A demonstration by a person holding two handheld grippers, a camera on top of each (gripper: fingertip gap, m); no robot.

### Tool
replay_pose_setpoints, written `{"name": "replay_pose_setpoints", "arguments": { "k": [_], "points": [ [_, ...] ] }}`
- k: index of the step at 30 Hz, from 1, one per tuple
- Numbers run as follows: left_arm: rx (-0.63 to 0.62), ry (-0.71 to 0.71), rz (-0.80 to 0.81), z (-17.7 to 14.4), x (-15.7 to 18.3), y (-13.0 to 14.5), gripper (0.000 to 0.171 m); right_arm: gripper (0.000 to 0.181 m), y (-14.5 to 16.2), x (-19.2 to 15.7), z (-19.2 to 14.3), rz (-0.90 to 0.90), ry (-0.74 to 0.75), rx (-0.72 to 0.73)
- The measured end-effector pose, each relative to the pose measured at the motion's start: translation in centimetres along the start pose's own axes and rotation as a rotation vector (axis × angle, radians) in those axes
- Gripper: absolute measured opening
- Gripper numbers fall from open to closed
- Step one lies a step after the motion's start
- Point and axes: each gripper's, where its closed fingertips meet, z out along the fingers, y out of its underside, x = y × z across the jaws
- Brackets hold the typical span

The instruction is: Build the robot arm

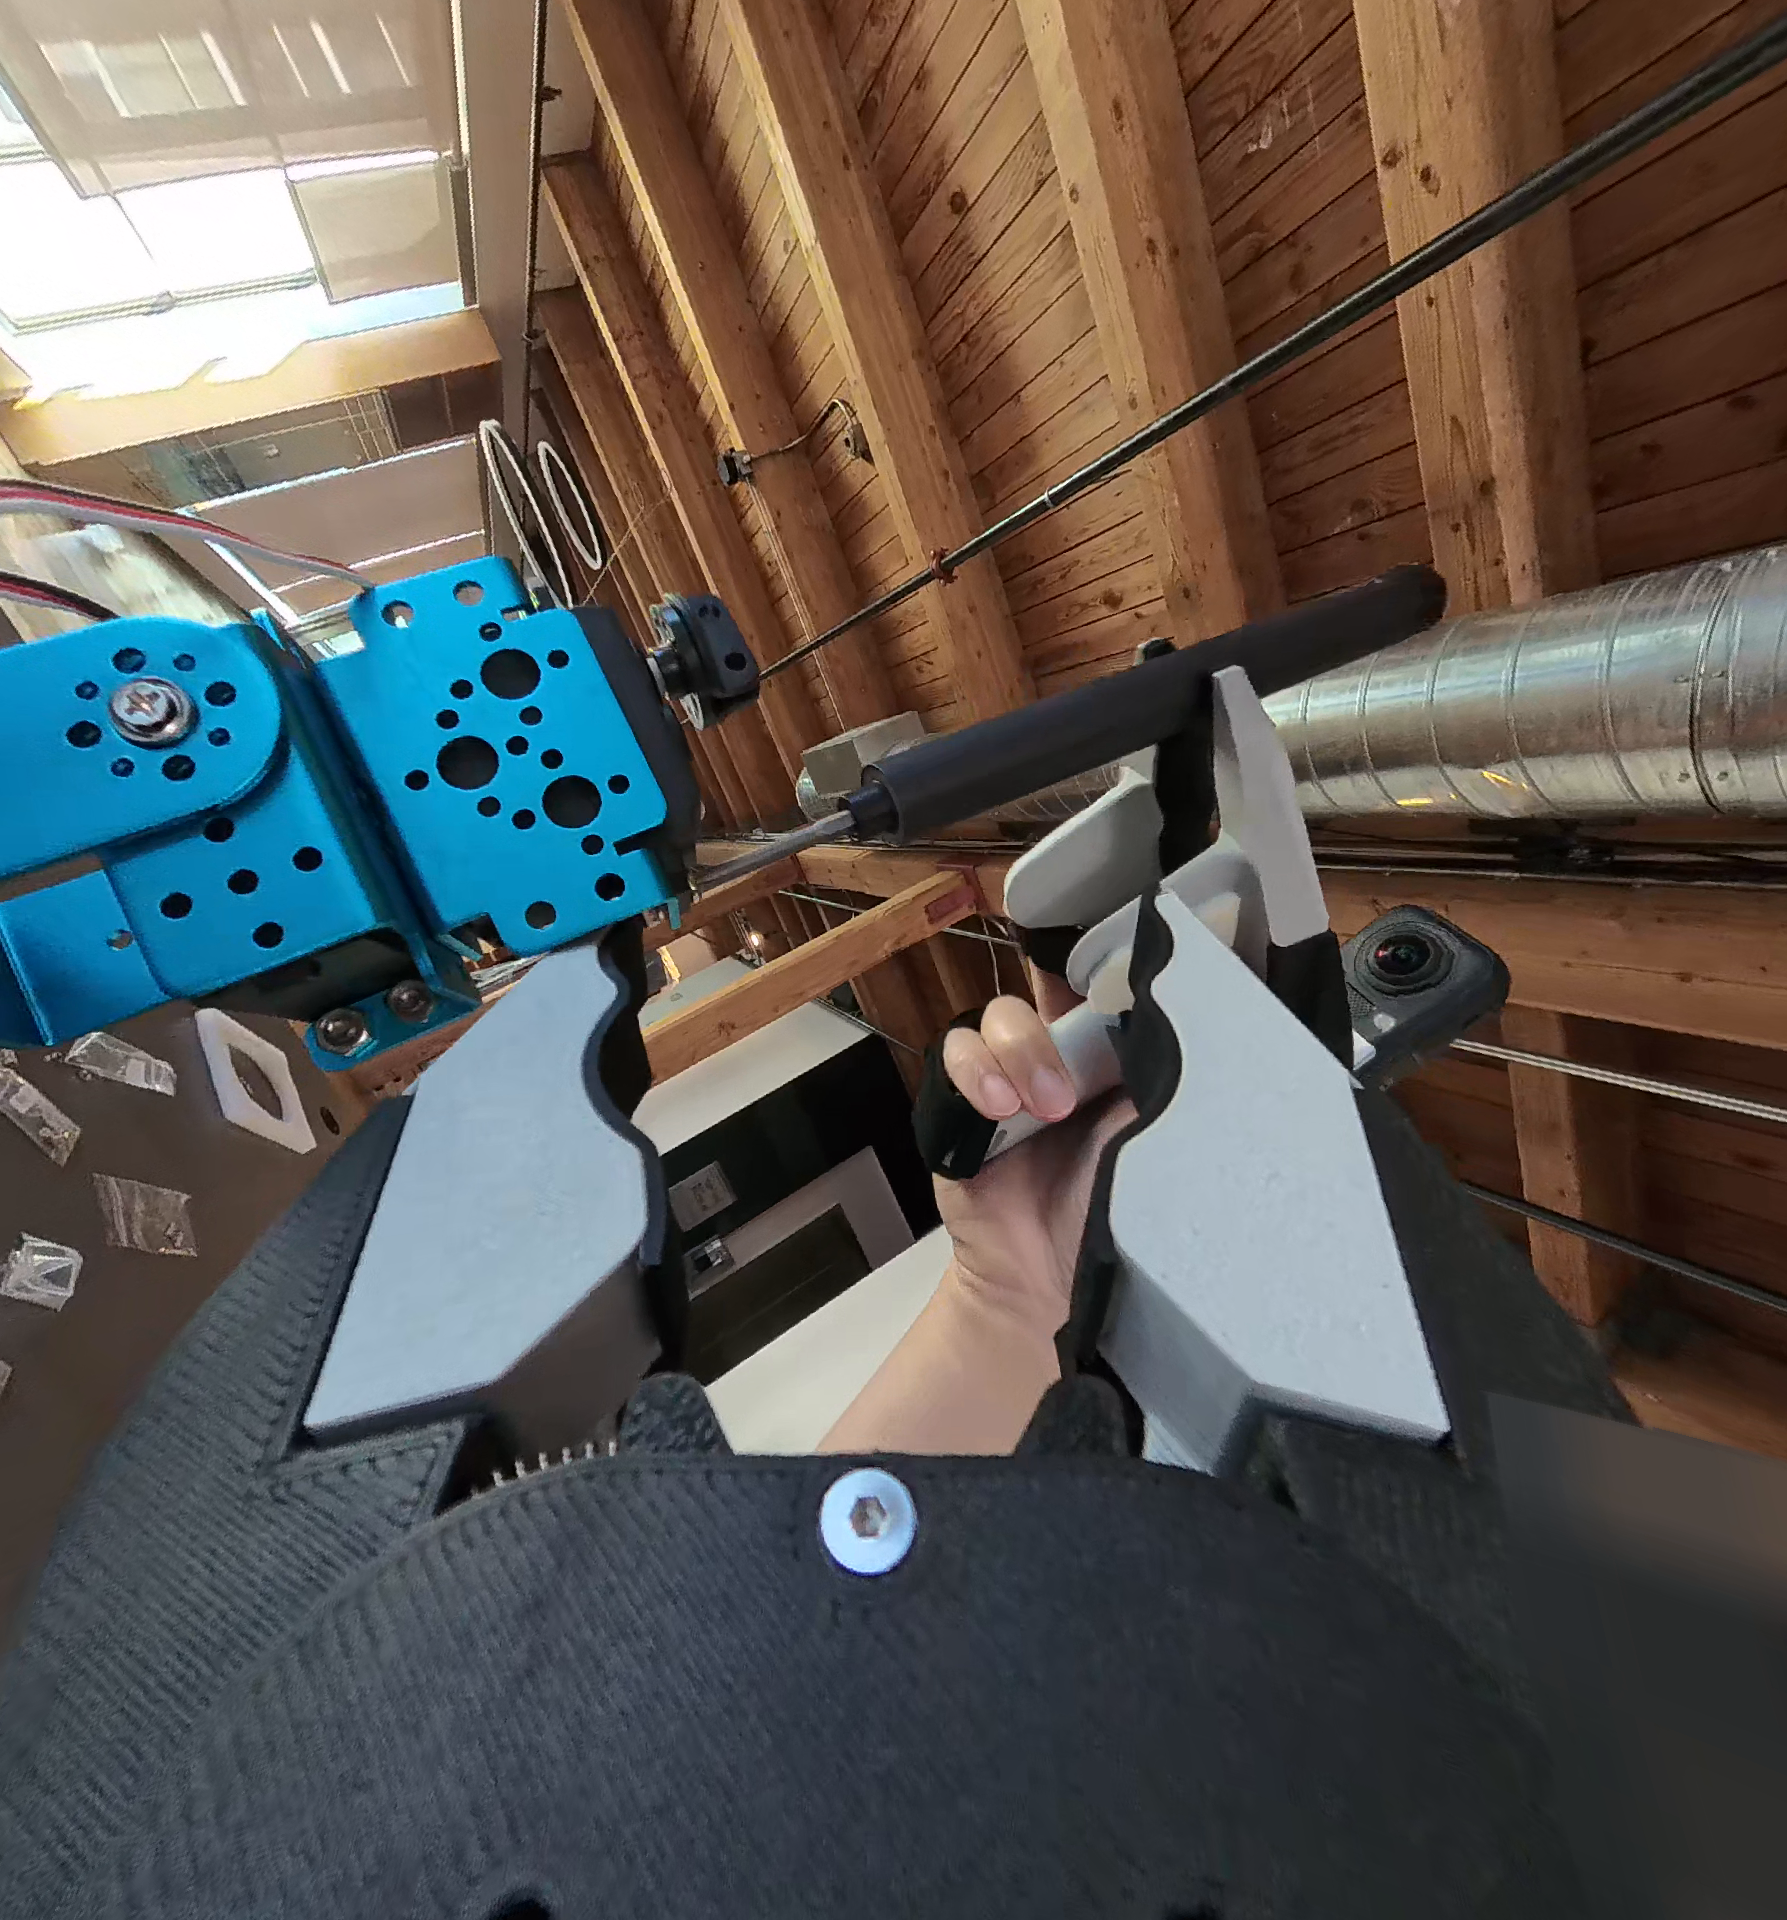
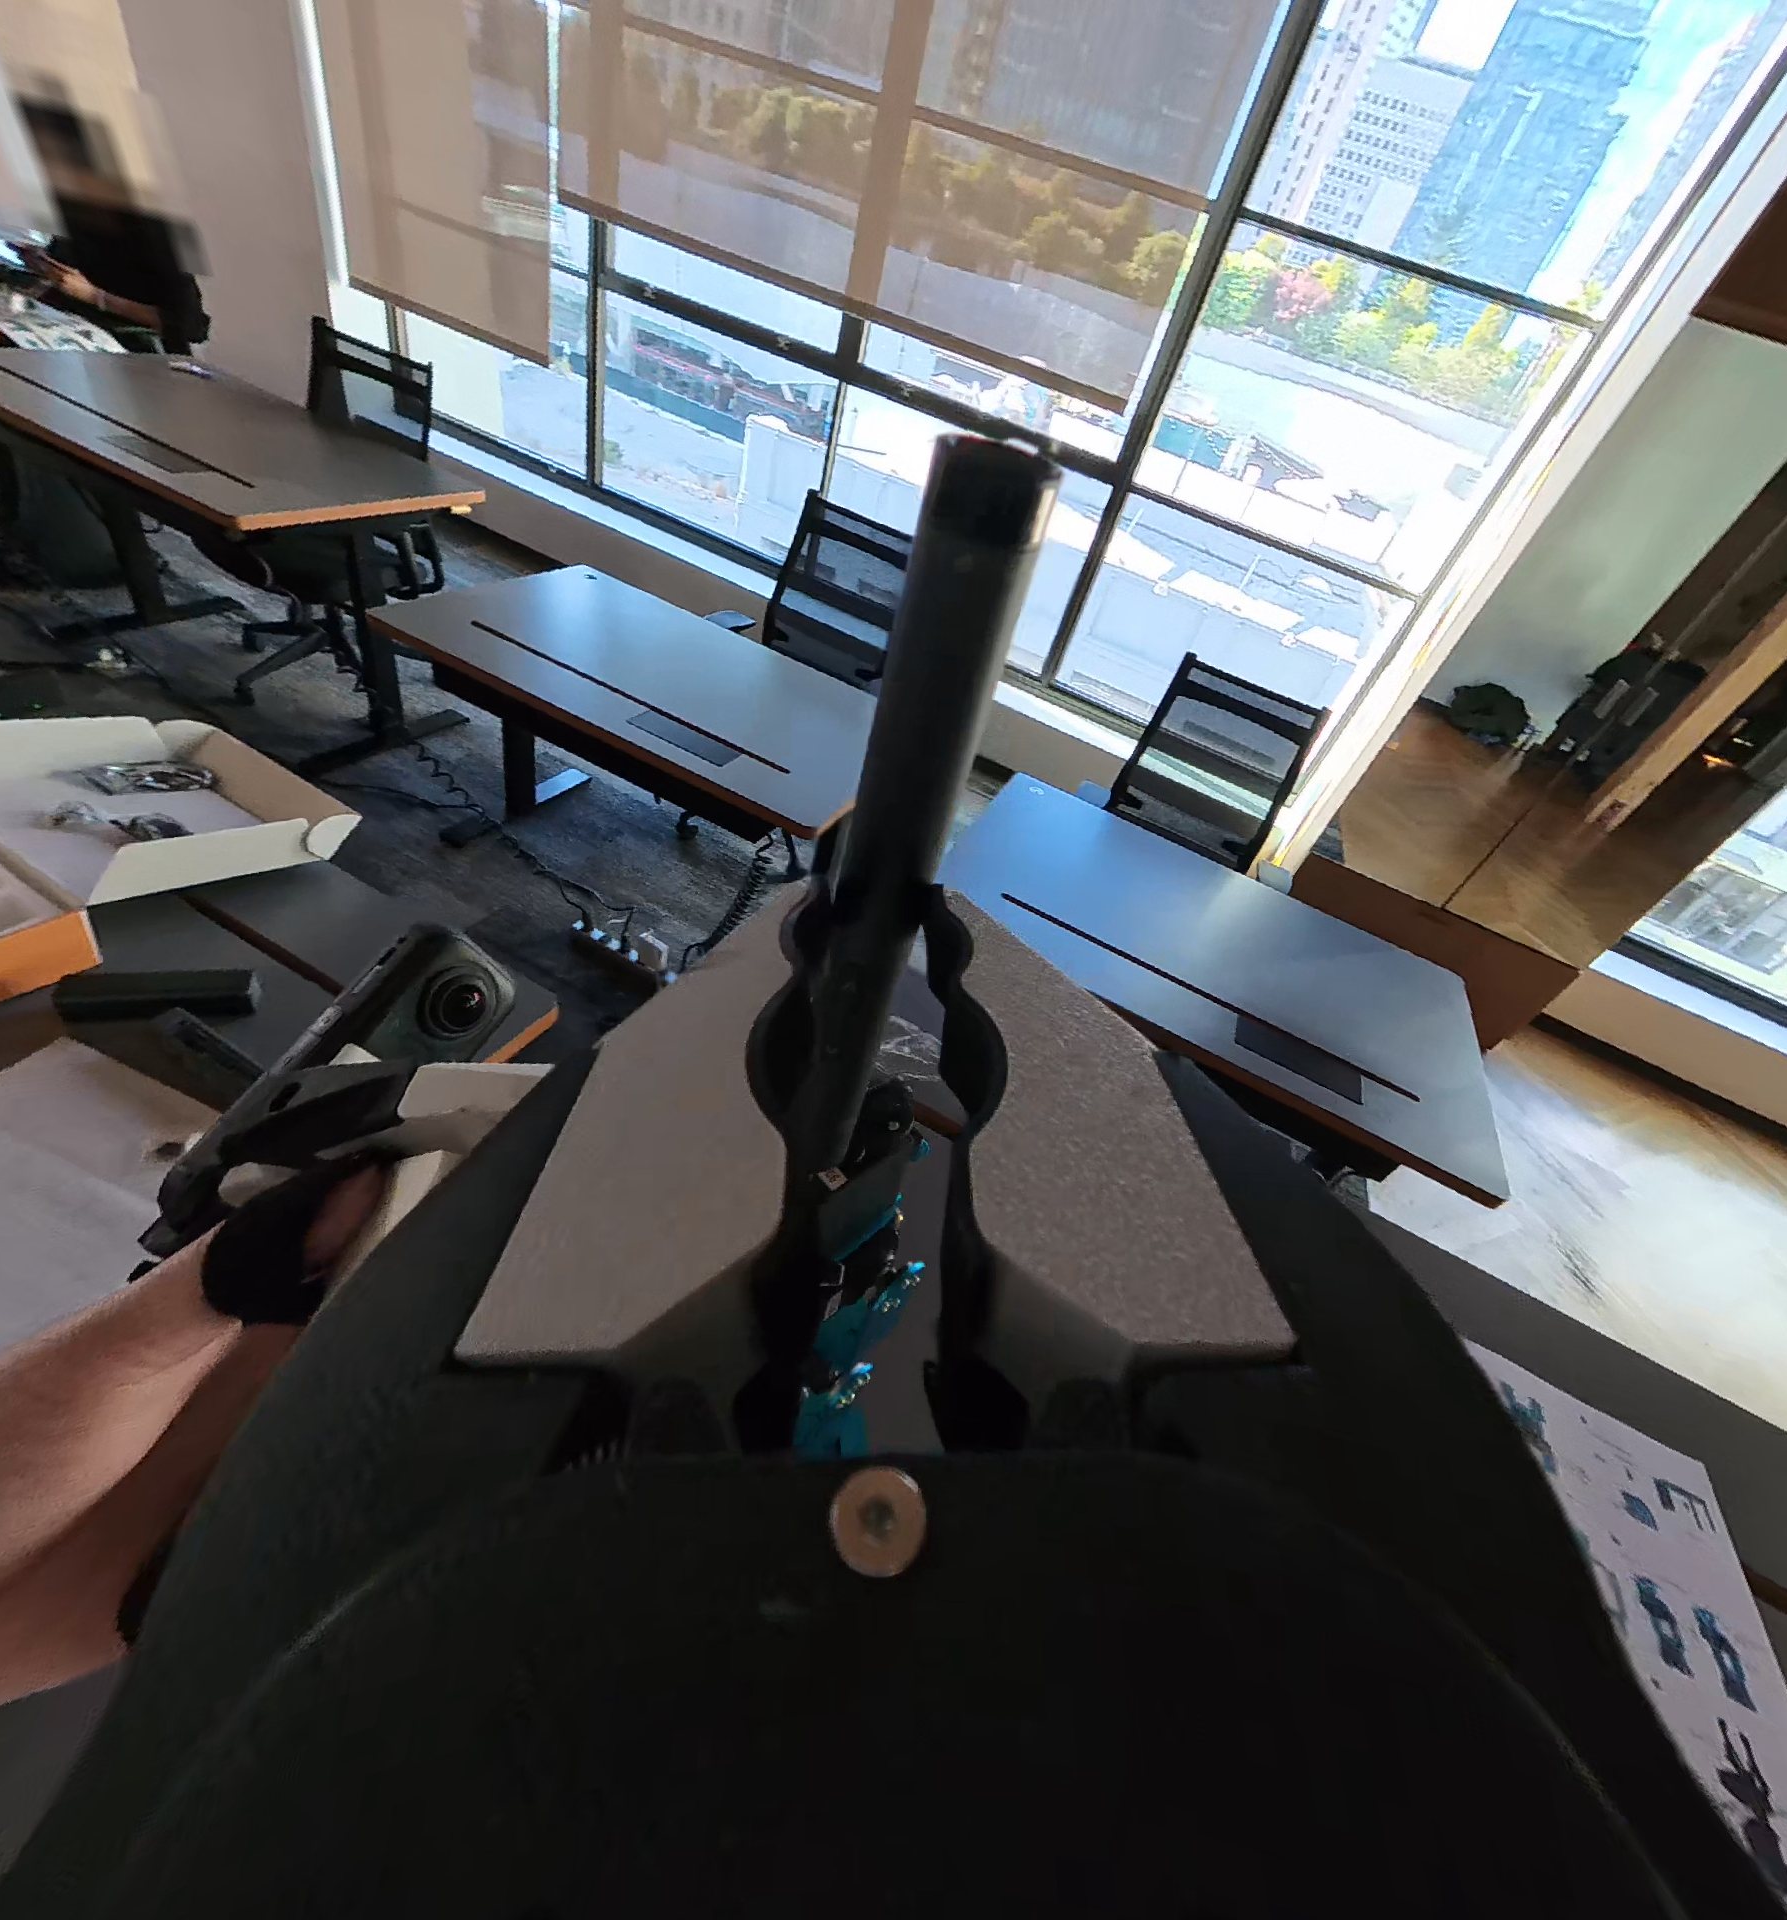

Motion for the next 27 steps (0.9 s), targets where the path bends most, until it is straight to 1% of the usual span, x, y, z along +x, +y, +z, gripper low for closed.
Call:
{"name": "replay_pose_setpoints", "arguments": {
  "k": [2, 6, 11, 21, 27],
  "points": [
    [0.002, -0.002, 0.004, 0.00, -0.01, -0.09, 0.093, 0.017, -0.03, -0.14, -0.02, 0.006, -0.035, 0.006],
    [0.000, -0.002, 0.006, -0.03, -0.07, -0.12, 0.093, 0.017, 0.11, 0.35, -0.19, 0.014, -0.051, 0.010],
    [-0.002, 0.000, 0.009, -0.08, -0.24, -0.14, 0.089, 0.017, -0.13, -0.01, -0.36, 0.017, -0.100, 0.040],
    [-0.022, -0.002, 0.008, -0.07, -0.34, 0.10, 0.087, 0.016, -0.19, -0.02, -0.12, 0.028, -0.124, 0.059],
    [-0.033, -0.004, 0.005, -0.06, -0.41, 0.41, 0.086, 0.016, -0.80, 0.48, -0.68, 0.008, -0.092, 0.100]
  ]
}}
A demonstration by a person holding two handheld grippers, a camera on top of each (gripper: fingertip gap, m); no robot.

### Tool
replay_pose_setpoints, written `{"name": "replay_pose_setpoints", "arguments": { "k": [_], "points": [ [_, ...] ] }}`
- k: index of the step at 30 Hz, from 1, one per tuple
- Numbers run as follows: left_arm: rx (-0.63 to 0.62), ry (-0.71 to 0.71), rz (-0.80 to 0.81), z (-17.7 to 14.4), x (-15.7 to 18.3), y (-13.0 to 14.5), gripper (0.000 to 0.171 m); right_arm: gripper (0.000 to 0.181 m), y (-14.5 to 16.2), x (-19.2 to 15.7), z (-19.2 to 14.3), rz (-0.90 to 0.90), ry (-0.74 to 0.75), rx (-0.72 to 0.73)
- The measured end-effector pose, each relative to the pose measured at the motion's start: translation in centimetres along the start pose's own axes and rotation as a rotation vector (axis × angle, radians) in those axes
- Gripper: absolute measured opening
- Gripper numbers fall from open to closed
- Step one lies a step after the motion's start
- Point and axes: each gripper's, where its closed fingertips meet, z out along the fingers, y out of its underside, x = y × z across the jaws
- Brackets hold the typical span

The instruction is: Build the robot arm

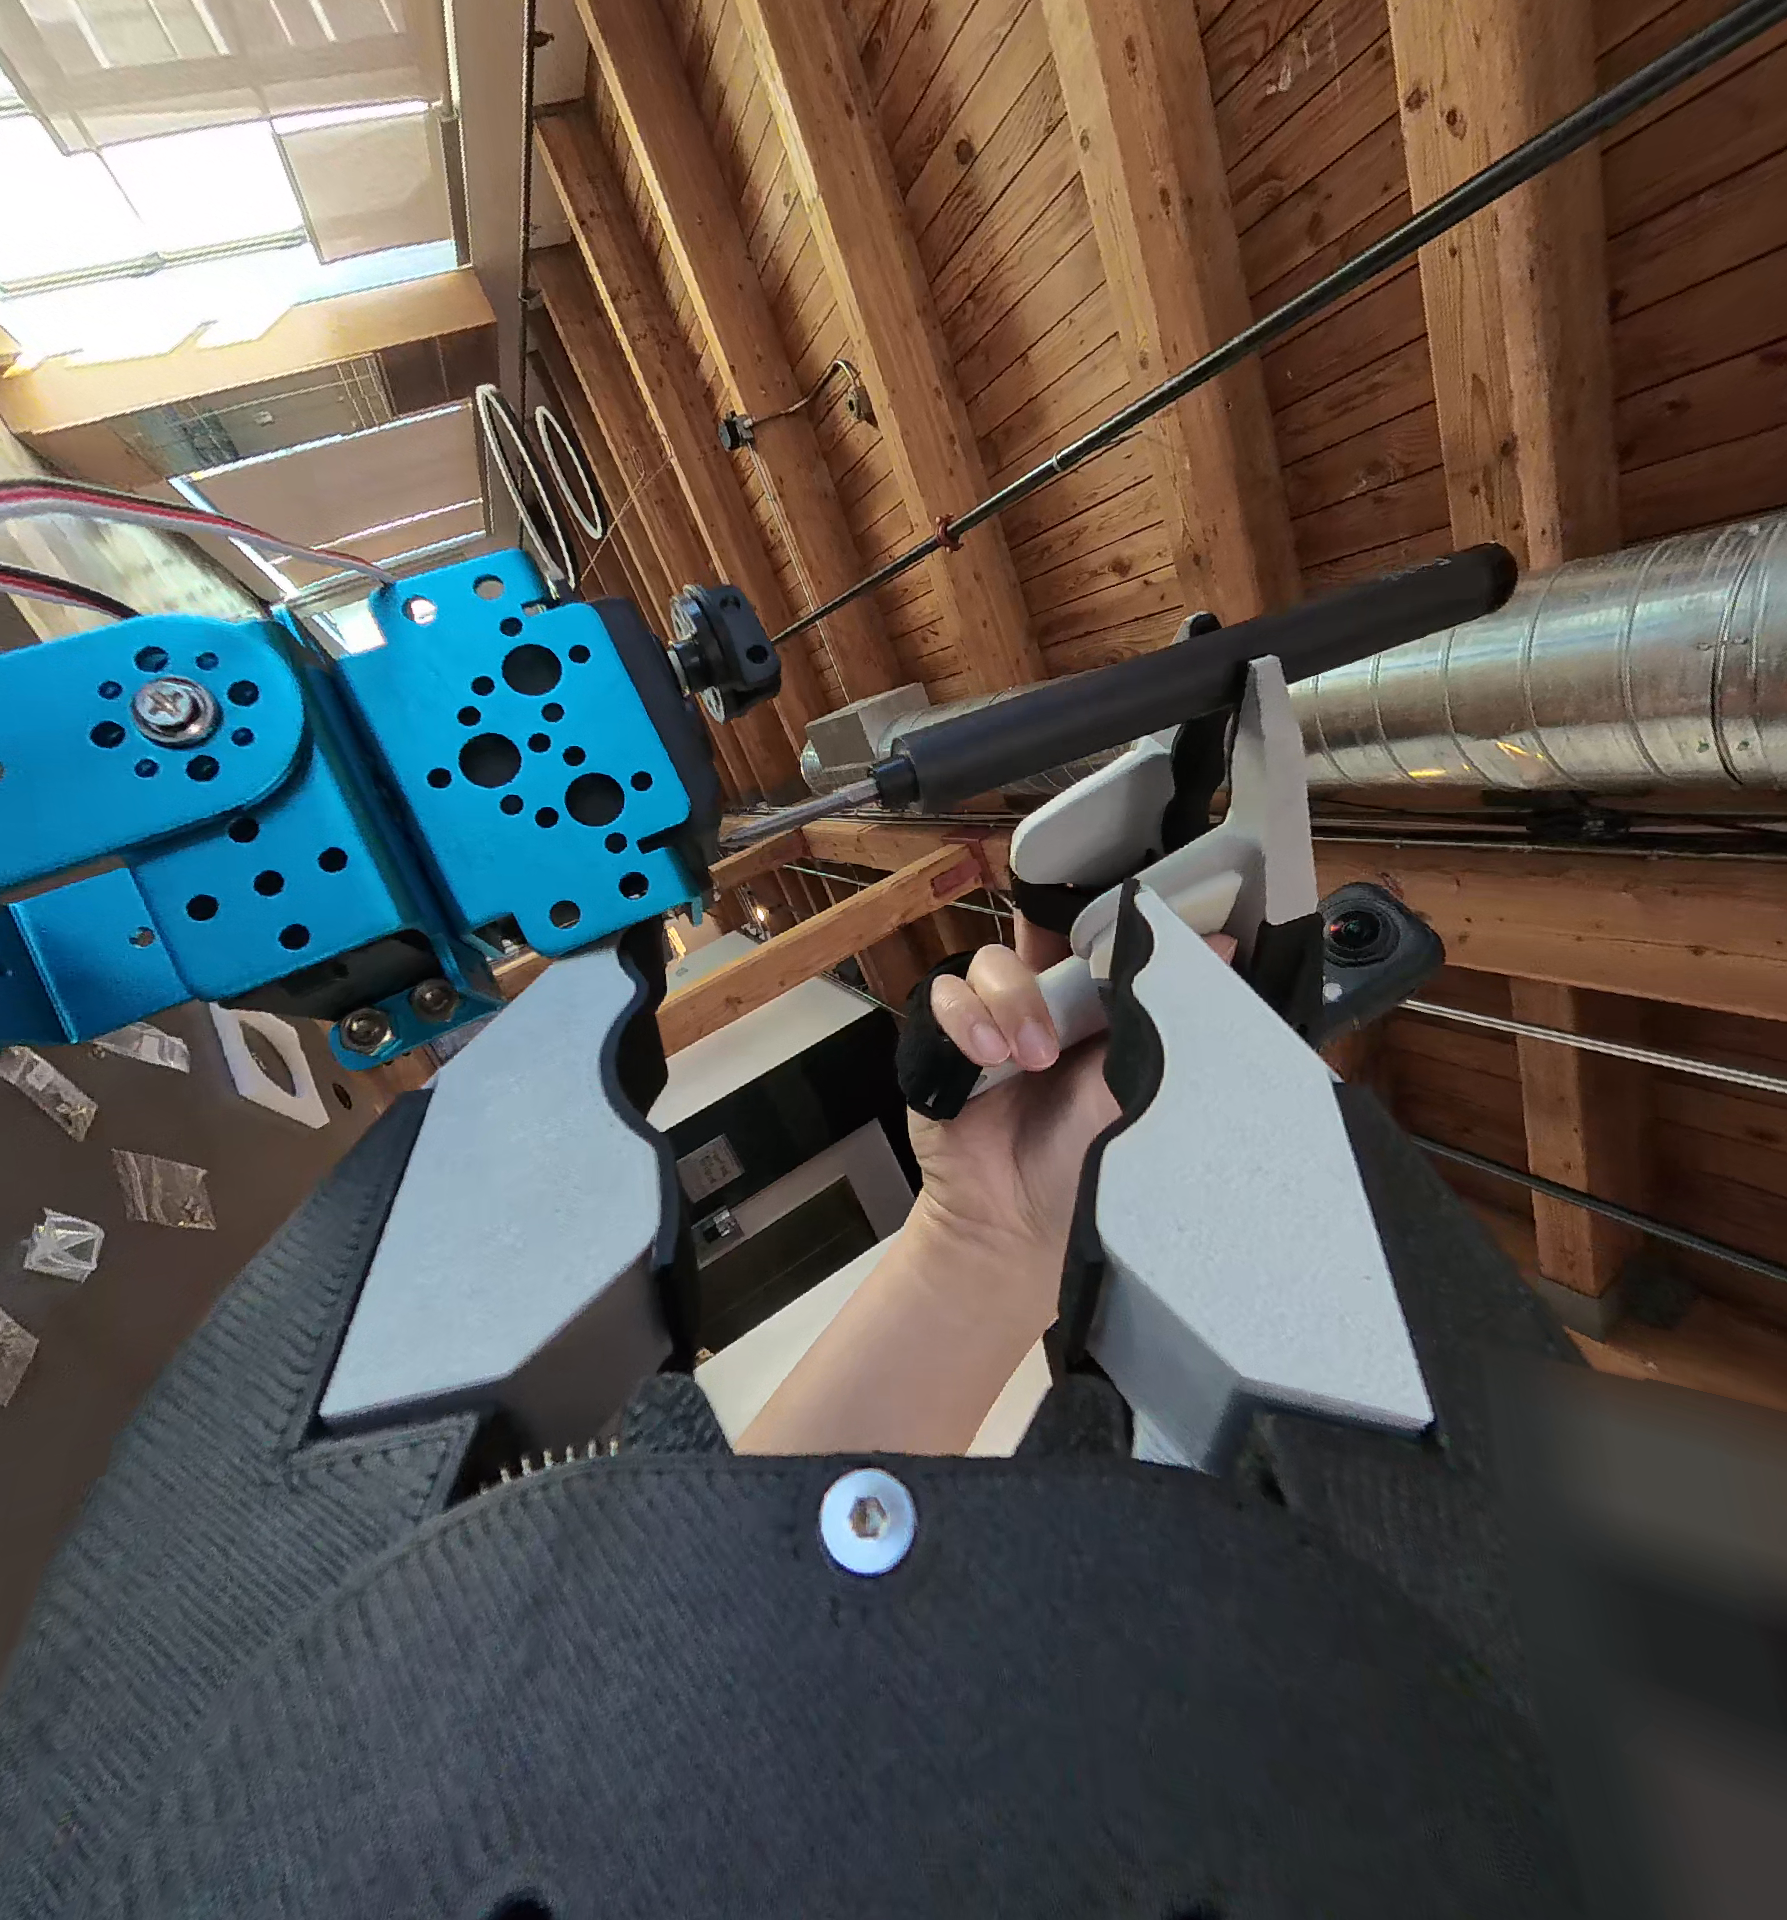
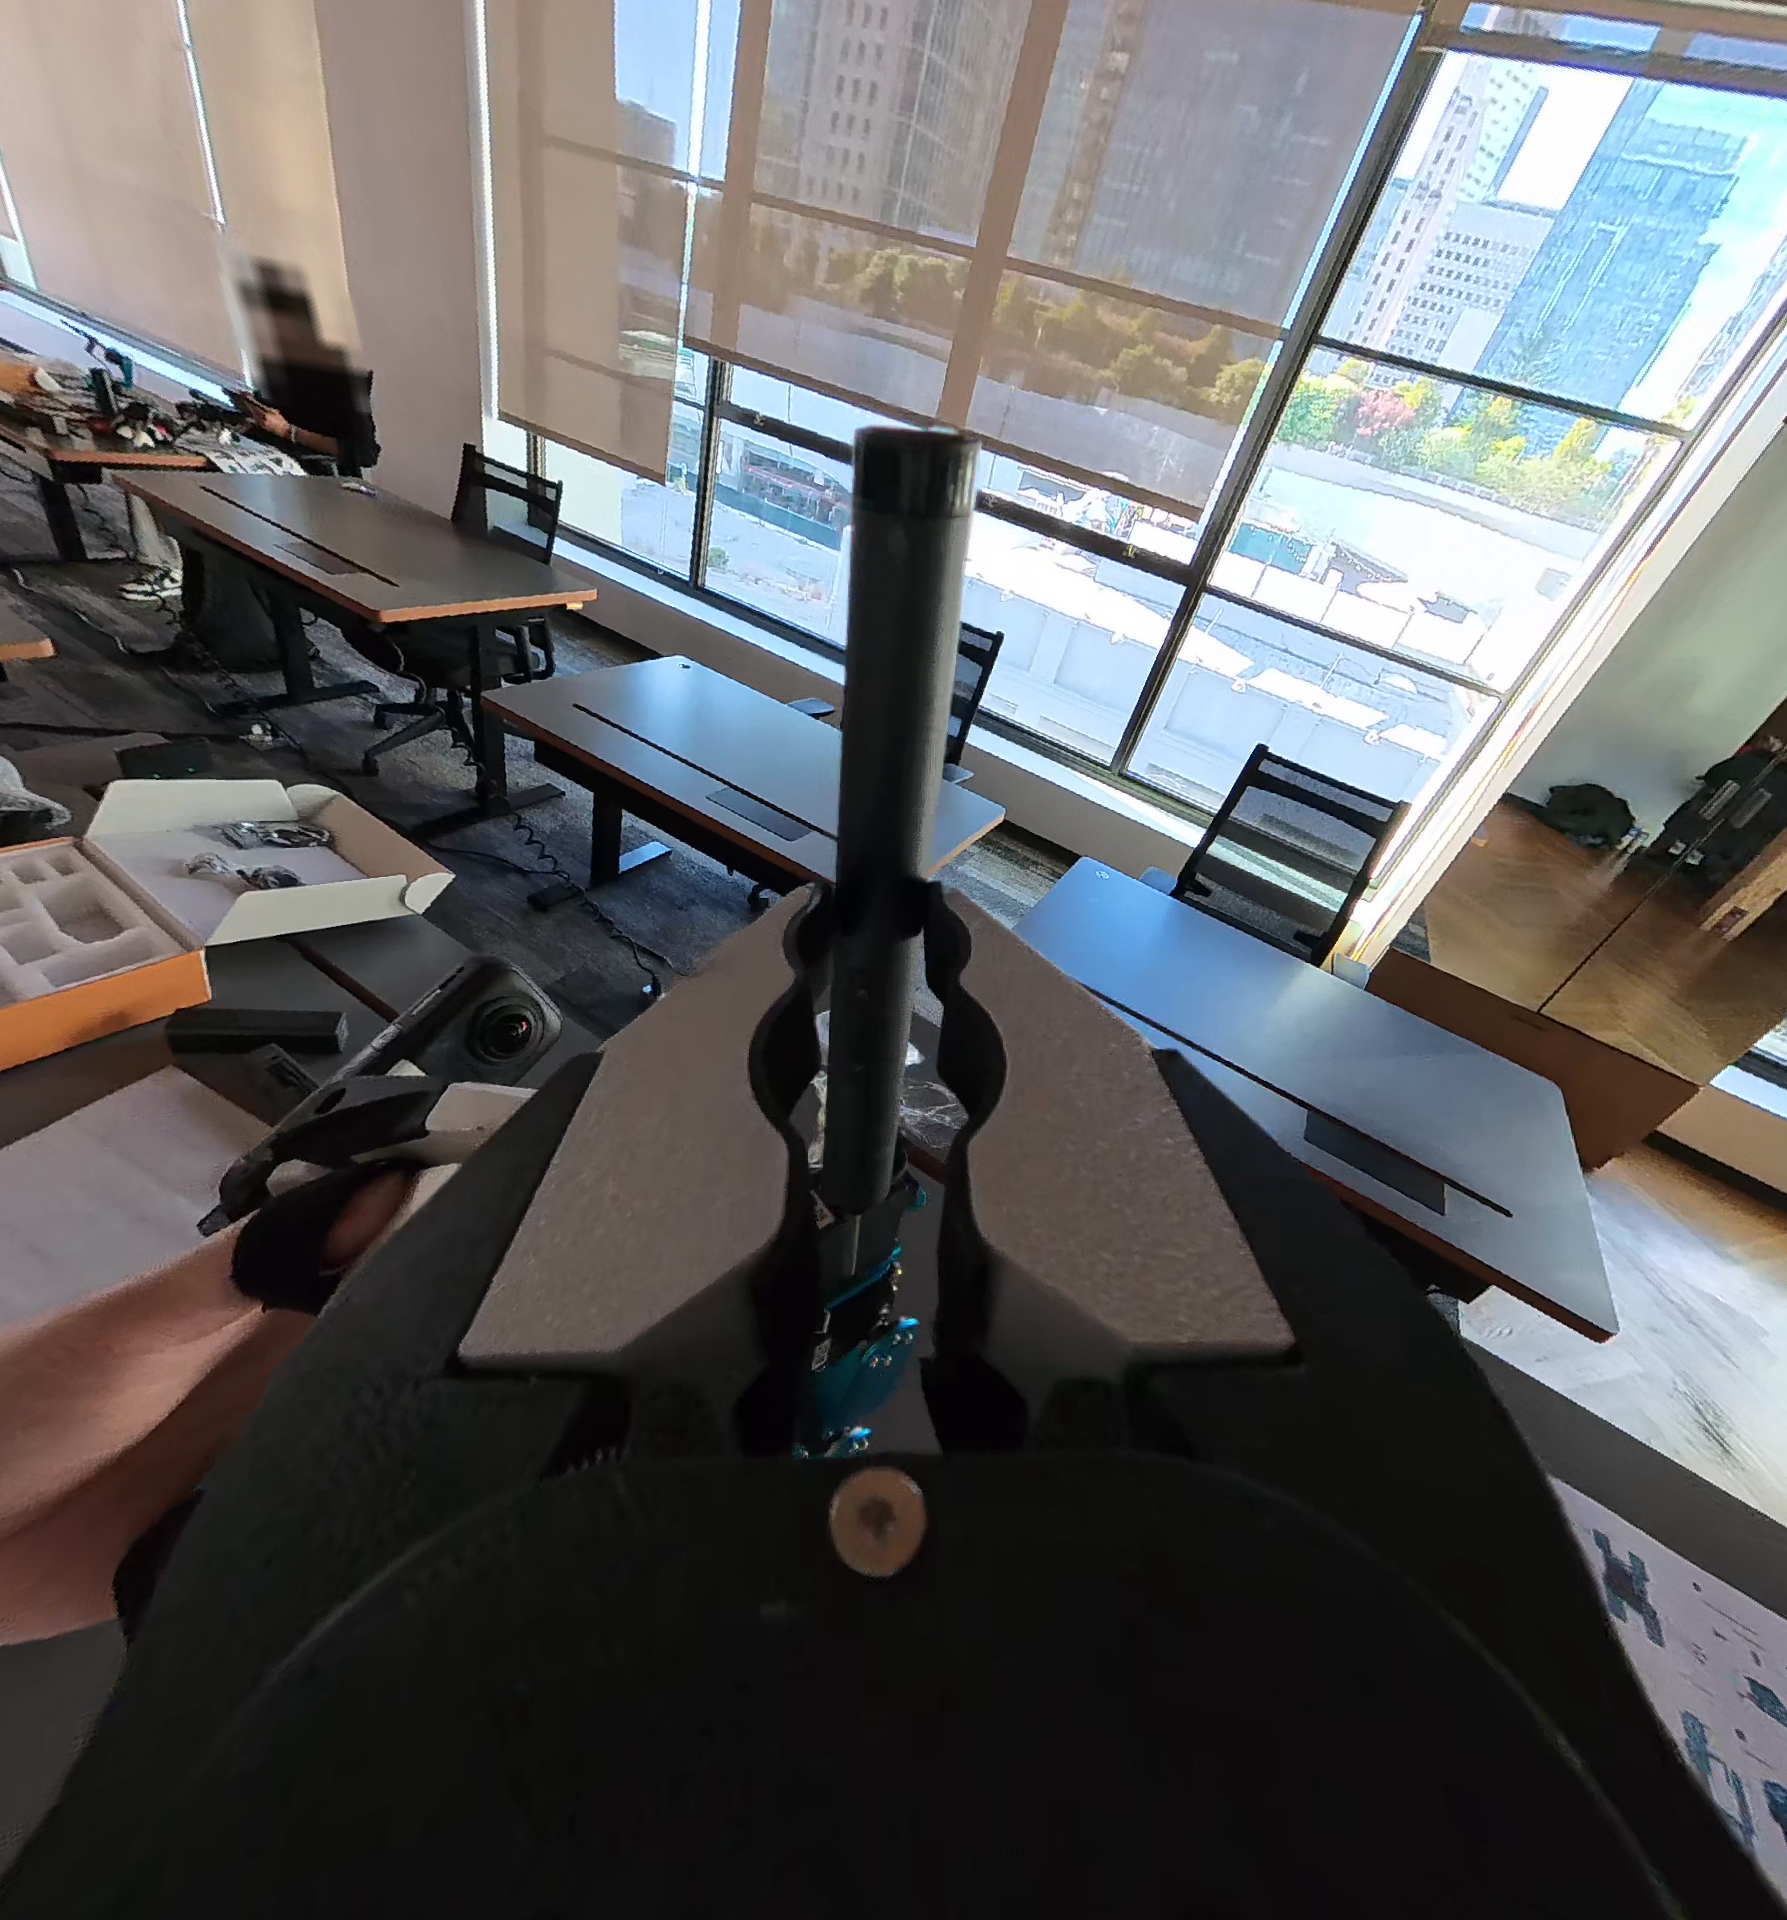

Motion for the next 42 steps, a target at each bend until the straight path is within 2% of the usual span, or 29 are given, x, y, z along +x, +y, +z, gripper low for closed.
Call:
{"name": "replay_pose_setpoints", "arguments": {
  "k": [18, 25, 29, 36, 37, 39, 42],
  "points": [
    [-0.002, -0.010, -0.014, -0.8, -0.3, 0.3, 0.088, 0.016, 0.3, -0.6, -1.5, 0.044, -0.053, 0.028],
    [-0.095, 0.015, 0.008, -3.3, 1.6, 4.0, 0.086, 0.016, 0.7, -1.5, -3.5, 0.084, -0.127, 0.050],
    [-0.134, -0.029, 0.202, -5.5, 2.4, 4.8, 0.081, 0.016, 1.0, -3.3, -5.3, 0.175, -0.271, 0.077],
    [-0.297, -0.187, 0.923, -4.7, 3.1, 6.6, 0.069, 0.016, 3.3, -6.4, -6.3, 0.327, -0.465, 0.051],
    [-0.303, -0.198, 0.989, -4.4, 3.2, 7.0, 0.068, 0.015, 3.5, -6.7, -6.4, 0.351, -0.482, 0.048],
    [-0.324, -0.205, 1.080, -4.0, 3.2, 7.8, 0.054, 0.016, 3.9, -7.2, -6.4, 0.385, -0.509, 0.043],
    [-0.376, -0.227, 1.133, -3.5, 2.4, 8.8, 0.044, 0.016, 4.4, -8.1, -6.5, 0.409, -0.528, 0.030]
  ]
}}
